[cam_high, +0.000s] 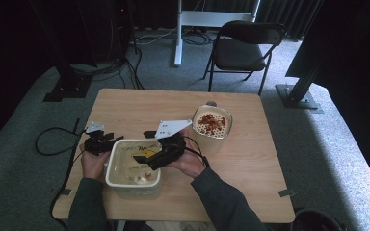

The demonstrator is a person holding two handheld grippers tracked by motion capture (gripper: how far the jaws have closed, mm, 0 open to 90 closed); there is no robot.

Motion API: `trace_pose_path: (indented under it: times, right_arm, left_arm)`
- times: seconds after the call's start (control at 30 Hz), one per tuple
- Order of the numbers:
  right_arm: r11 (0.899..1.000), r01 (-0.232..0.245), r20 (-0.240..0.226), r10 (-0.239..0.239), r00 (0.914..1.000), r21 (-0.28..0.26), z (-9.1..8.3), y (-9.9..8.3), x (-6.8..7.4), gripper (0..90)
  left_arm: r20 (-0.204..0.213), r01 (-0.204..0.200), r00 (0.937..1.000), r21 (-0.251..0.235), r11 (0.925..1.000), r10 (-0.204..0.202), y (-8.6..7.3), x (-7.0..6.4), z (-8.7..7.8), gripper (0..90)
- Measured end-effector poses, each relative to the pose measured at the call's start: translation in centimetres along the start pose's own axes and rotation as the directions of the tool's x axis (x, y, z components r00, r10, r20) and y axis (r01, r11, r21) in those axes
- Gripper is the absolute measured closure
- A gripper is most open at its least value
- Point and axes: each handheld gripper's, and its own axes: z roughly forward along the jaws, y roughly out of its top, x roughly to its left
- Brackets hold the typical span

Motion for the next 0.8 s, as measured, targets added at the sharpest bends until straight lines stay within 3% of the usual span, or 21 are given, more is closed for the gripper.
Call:
trace_pose_path:
  times: [0.33, 0.8]
  right_arm:
    - [1.0, -0.013, 0.02, 0.013, 0.9997, 0.011, -1.2, -1.3, -0.4, 14.8]
    - [0.998, -0.07, 0.124, 0.069, 0.9898, 0.001, -4.7, -4.1, -1.9, 15.6]
  left_arm:
    - [0.0, 0.0, 1.0, 0.003, 1.0, 0.0, 0.0, 0.0, 0.0, 44.9]
    - [0.0, 0.0, 1.0, 0.004, 1.0, 0.0, 0.0, 0.0, 0.1, 44.9]
